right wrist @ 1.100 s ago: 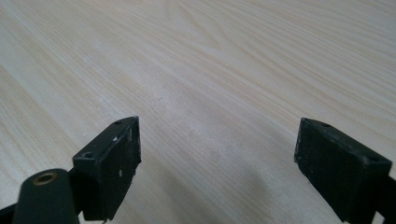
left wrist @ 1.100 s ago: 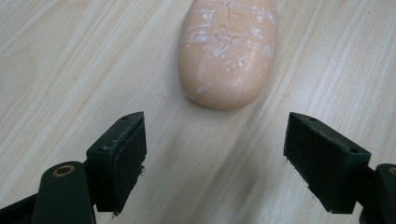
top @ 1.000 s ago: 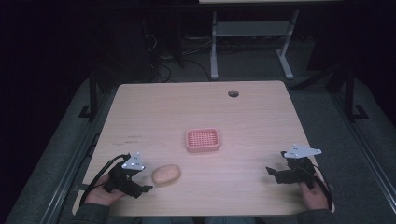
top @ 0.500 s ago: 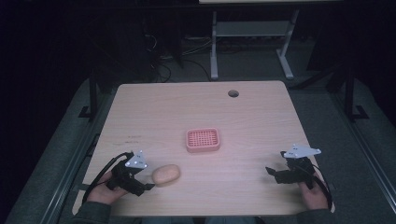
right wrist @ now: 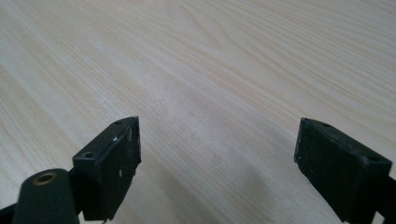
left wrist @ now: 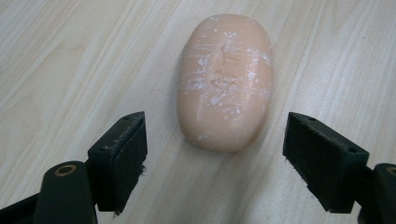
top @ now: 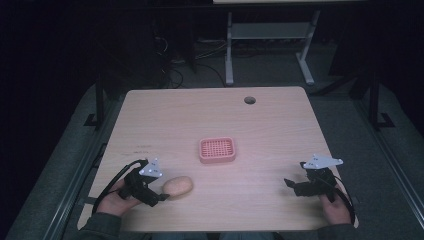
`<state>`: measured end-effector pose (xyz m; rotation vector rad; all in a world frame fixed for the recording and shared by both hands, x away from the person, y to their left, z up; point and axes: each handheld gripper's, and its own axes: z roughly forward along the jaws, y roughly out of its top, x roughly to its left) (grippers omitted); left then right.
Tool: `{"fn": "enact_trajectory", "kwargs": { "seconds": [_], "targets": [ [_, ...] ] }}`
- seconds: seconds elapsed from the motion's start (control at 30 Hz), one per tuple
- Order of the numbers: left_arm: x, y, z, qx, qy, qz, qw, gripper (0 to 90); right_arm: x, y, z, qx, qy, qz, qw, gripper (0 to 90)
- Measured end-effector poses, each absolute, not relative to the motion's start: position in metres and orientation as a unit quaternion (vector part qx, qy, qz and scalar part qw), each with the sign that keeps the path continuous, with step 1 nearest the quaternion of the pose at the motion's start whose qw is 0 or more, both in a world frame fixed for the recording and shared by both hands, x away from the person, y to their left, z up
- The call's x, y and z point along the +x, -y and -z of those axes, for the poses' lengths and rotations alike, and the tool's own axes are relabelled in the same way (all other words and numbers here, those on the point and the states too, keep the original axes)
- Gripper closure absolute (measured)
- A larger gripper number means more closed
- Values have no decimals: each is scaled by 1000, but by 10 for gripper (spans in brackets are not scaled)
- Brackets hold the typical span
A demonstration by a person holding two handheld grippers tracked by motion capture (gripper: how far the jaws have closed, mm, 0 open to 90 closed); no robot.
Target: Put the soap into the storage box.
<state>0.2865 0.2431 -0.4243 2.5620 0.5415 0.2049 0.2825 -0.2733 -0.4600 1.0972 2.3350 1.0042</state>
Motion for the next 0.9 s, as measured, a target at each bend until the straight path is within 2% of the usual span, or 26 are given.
{"fn": "enact_trajectory", "kwargs": {
  "seconds": [0.9],
  "targets": [
    [296,-219,424,952,-173,-64,243,224,283,272,460,389,-830,-355,184,142]
  ]
}}
